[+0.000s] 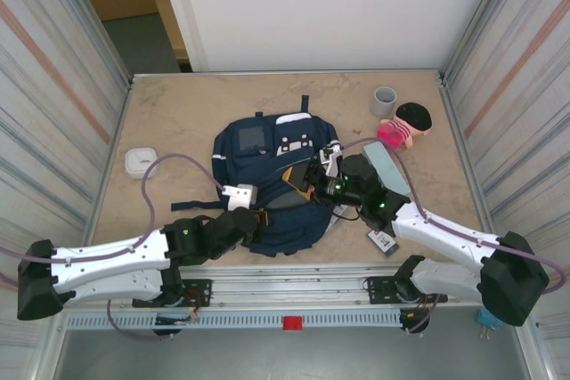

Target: Pack the student bag

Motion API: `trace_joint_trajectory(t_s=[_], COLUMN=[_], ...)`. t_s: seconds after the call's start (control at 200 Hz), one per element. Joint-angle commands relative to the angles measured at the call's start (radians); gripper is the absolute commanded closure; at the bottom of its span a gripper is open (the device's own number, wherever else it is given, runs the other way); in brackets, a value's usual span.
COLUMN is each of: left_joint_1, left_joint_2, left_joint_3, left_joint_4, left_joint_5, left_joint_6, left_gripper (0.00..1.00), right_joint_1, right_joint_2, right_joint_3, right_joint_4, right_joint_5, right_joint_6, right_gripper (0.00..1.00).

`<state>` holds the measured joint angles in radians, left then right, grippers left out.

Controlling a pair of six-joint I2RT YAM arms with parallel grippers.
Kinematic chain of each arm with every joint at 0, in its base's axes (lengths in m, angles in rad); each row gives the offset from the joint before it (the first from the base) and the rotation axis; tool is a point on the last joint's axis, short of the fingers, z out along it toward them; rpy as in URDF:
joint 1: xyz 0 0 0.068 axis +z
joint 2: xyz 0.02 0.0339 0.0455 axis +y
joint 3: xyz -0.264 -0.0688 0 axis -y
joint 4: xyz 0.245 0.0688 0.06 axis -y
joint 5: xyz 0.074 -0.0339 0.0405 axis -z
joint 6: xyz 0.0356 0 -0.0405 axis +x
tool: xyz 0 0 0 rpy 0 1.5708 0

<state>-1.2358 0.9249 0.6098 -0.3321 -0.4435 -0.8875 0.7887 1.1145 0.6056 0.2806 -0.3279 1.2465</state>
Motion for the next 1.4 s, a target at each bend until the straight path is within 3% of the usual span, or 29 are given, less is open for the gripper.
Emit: trace_joint_trajectory(t_s=[0.0,0.025,0.1,0.16,0.236,0.331,0.416,0.496,0.621,0.681,0.847,0.992,1.027,1.107,1.178,1.268,1.393], left_joint_1=[0.007,0.008,0.008,0.008,0.010,0.022,0.052,0.094,0.151,0.158,0.158,0.158,0.158,0.159,0.166,0.224,0.369], left_joint_2=[-0.003,-0.004,-0.015,-0.034,-0.075,-0.153,-0.226,-0.276,-0.294,-0.283,-0.241,-0.218,-0.213,-0.210,-0.220,-0.248,-0.299], left_joint_3=[0.040,0.040,0.043,0.047,0.035,-0.009,-0.062,-0.111,-0.122,-0.105,-0.061,-0.056,-0.056,-0.050,-0.045,-0.055,-0.104], left_joint_4=[0.091,0.088,0.064,0.008,-0.079,-0.167,-0.171,-0.106,0.005,0.032,0.063,0.102,0.100,0.065,0.002,-0.061,-0.055], left_joint_5=[0.003,0.003,-0.008,-0.034,-0.078,-0.126,-0.125,-0.090,-0.015,0.009,0.060,0.093,0.091,0.055,0.002,-0.002,0.088], left_joint_6=[0.028,0.028,0.020,0.006,-0.008,-0.028,-0.010,0.045,0.123,0.159,0.205,0.209,0.209,0.206,0.199,0.207,0.266], left_gripper=[1.00,1.00,1.00,1.00,1.00,1.00,1.00,1.00,1.00,1.00,1.00,1.00,1.00,1.00,1.00,1.00,1.00], right_joint_1=[0.016,0.019,0.012,-0.010,-0.059,-0.173,-0.266,-0.292,-0.238,-0.187,-0.035,0.032,0.039,0.038,0.026,-0.012,-0.071], right_joint_2=[0.056,0.072,0.112,0.129,0.127,0.123,0.134,0.157,0.175,0.168,0.169,0.199,0.212,0.233,0.233,0.214,0.169], right_joint_3=[0.033,0.039,0.067,0.092,0.105,0.121,0.157,0.204,0.204,0.181,0.138,0.141,0.150,0.164,0.170,0.191,0.248], right_joint_4=[0.034,0.042,0.052,0.031,-0.008,-0.061,-0.105,-0.143,-0.102,-0.068,0.006,0.057,0.063,0.066,0.063,0.038,-0.049], right_joint_5=[0.042,0.037,0.002,-0.044,-0.096,-0.203,-0.288,-0.328,-0.314,-0.264,-0.095,-0.008,-0.006,-0.018,-0.048,-0.119,-0.228], right_joint_6=[0.003,0.003,-0.013,-0.052,-0.107,-0.147,-0.179,-0.200,-0.145,-0.112,-0.031,-0.002,-0.004,-0.013,-0.036,-0.065,-0.165], right_gripper=[0.40,0.42,0.68,0.82,0.89,0.91,0.89,0.83,0.49,0.41,0.37,0.37,0.43,0.68,0.80,0.90,0.95])
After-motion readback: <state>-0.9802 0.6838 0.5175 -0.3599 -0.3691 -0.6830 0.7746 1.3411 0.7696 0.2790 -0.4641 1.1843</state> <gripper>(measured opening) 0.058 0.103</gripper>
